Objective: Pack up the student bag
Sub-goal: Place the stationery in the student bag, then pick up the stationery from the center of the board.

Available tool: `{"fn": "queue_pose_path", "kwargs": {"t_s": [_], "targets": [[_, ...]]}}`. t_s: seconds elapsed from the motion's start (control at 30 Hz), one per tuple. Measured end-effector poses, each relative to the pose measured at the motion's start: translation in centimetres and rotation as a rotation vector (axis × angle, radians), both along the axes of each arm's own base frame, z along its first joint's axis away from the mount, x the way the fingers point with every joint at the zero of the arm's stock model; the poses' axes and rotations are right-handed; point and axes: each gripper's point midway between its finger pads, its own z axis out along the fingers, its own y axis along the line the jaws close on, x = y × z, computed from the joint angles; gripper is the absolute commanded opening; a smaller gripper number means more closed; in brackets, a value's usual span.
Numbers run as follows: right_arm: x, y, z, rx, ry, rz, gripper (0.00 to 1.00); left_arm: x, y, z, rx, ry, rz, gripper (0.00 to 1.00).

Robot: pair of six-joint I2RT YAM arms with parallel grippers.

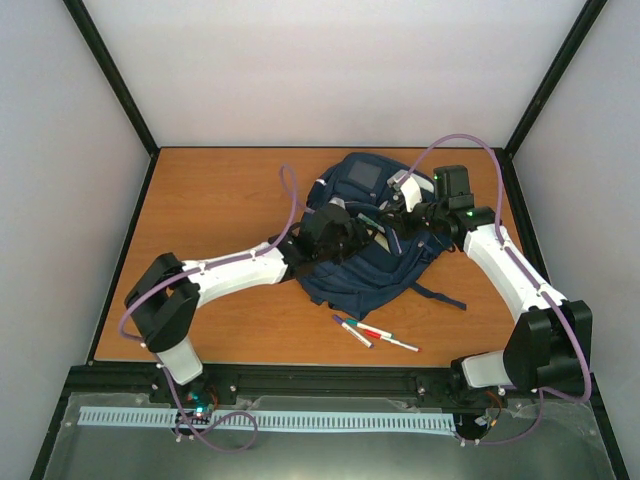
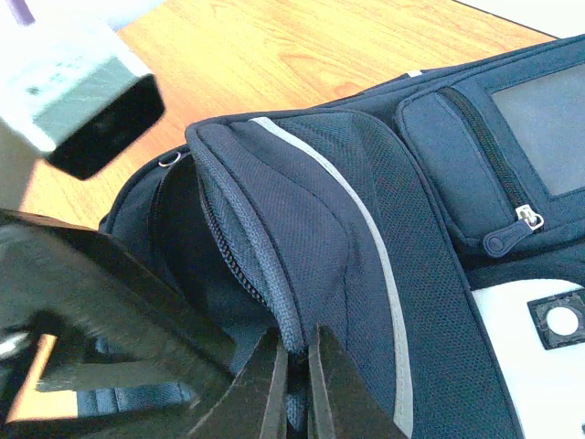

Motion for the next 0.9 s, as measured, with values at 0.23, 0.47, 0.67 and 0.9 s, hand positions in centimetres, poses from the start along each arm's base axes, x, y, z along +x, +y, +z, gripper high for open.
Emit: {"fn": "queue_pose_path", "kwargs": {"t_s": [0.23, 0.47, 0.67, 0.9], "targets": [[0.0, 0.0, -0.1, 0.001, 0.001, 0.001, 0.03, -3.9, -1.0, 3.6, 0.065, -0.181, -0.228, 0.56], [0.0, 0.0, -0.1, 0.0, 0.003, 0.002, 0.03, -9.3, -1.6, 1.6, 0.257, -0.338, -0.489, 0.59], [0.0, 0.0, -0.1, 0.0, 0.003, 0.001, 0.03, -14.5, -0.4, -4.3, 0.494, -0.427, -0.791, 0.59], [0.1, 0.0, -0.5, 0.0, 0.015, 0.002, 0.03, -20.3, -0.6, -7.0, 0.613, -0.558, -1.132, 0.57]]}}
